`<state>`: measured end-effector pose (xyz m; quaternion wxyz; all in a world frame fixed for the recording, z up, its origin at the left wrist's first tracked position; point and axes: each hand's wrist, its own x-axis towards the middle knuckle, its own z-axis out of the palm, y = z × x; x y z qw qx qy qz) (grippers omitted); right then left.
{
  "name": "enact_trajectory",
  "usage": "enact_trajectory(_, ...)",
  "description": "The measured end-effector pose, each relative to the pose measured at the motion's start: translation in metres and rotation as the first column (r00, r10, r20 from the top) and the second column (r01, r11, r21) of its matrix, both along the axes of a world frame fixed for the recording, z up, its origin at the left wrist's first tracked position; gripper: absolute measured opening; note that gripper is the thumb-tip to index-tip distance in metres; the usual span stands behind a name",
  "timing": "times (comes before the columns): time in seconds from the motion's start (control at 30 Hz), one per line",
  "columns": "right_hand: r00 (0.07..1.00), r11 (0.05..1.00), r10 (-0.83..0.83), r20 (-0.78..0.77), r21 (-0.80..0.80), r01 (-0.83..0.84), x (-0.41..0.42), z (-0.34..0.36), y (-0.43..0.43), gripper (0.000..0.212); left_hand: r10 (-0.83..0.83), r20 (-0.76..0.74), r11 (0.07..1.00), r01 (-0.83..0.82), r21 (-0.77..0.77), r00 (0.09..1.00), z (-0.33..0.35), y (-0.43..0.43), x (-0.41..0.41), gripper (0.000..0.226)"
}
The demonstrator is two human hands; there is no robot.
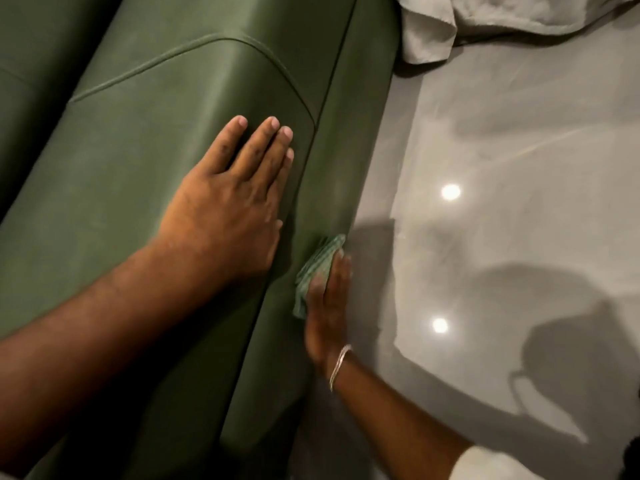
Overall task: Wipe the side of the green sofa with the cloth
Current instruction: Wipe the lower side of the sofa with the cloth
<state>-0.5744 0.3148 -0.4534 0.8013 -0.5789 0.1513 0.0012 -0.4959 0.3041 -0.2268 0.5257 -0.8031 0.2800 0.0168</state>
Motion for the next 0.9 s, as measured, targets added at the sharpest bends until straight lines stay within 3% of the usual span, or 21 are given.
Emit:
enact_trajectory(0.13, 1.000, 0.993, -0.012, 0.010, -0.119, 0.013, -0.033, 0.019, 0.016, 0.065, 0.011, -0.012, 1.000, -0.011, -0.005, 1.000, 0.001, -0.003, -0.002, 0.077)
enact_trajectory(0.27, 0.985, 0.966, -0.107, 0.135, -0.221, 0.135, 0.043, 0.024, -0.008, 0.063, 0.004, -0.017, 0.999, -0.005, -0.054, 1.000, 0.005, 0.000, -0.004, 0.077)
enact_trajectory(0.4, 0.993, 0.980, -0.110, 0.039, -0.161, 0.115, 0.104, 0.026, -0.036, 0.064, -0.015, -0.015, 0.989, 0.013, -0.145, 1.000, 0.004, 0.004, -0.002, 0.079)
enact_trajectory(0.6, 0.995, 0.976, -0.006, 0.098, -0.216, 0.027, 0.020, 0.020, -0.006, 0.061, 0.014, -0.056, 0.991, -0.022, -0.135, 0.998, 0.005, -0.003, 0.005, 0.081)
enact_trajectory(0.67, 0.996, 0.973, -0.042, 0.082, -0.224, 0.059, 0.024, 0.029, -0.001, 0.058, 0.006, -0.079, 0.990, -0.017, -0.138, 0.997, 0.008, -0.004, 0.014, 0.082)
enact_trajectory(0.9, 0.965, 0.934, -0.184, 0.187, -0.272, 0.231, 0.143, 0.039, -0.042, 0.079, -0.111, -0.083, 0.974, 0.092, -0.208, 0.990, 0.029, -0.003, 0.068, 0.087)
